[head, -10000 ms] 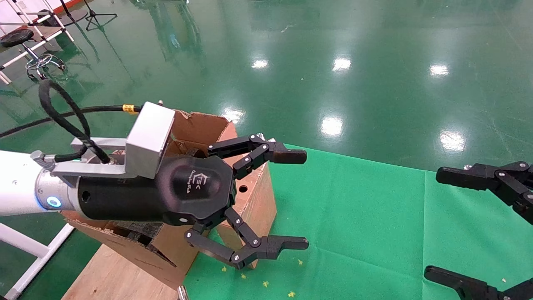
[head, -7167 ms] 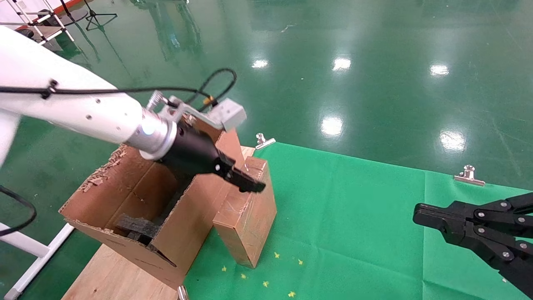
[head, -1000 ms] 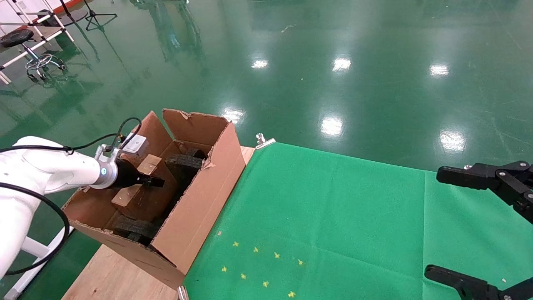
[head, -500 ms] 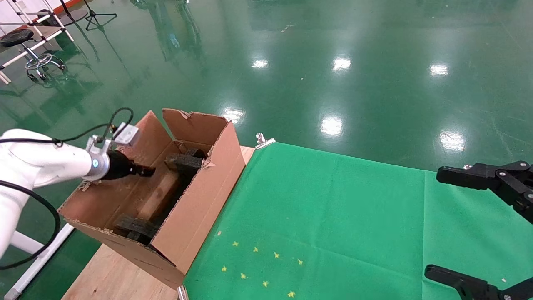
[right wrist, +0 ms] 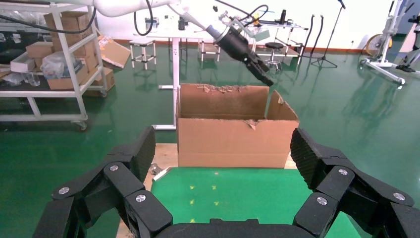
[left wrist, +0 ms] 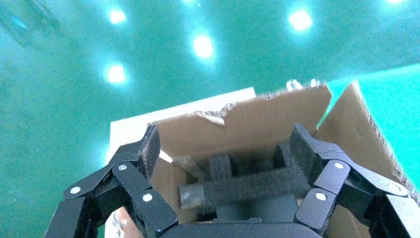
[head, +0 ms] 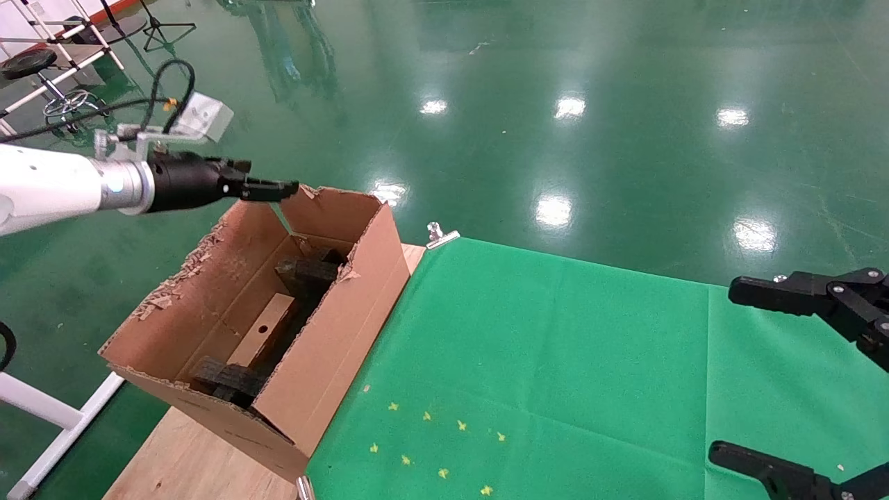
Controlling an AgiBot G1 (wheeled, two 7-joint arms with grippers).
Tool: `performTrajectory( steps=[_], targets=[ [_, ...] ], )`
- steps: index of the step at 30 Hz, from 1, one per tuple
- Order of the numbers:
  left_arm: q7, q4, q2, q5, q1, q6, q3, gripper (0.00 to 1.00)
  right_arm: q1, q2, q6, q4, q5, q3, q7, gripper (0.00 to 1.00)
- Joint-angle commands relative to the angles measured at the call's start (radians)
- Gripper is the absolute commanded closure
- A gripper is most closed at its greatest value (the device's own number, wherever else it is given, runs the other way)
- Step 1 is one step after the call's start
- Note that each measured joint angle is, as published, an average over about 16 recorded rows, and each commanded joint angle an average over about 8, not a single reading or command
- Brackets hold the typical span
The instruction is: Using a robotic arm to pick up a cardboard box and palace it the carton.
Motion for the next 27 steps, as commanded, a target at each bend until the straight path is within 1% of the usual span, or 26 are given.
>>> performTrajectory(
  steps=[1,8,27],
  targets=[
    [0.004,-0.041,-0.018,-0.017,-0.001,0.027,-0.009,0.0,0.0,0.0,0.0,0.0,0.0,0.0,0.0,0.0],
    [0.012,-0.051,-0.014,-0.038,0.019,0.036,-0.015,0.0,0.0,0.0,0.0,0.0,0.0,0.0,0.0,0.0],
    [0.095,-0.34,-0.056,-0.335,0.208,0.215,-0.111,0.0,0.0,0.0,0.0,-0.001,0.001,-0.001,-0.001,0.0]
  ],
)
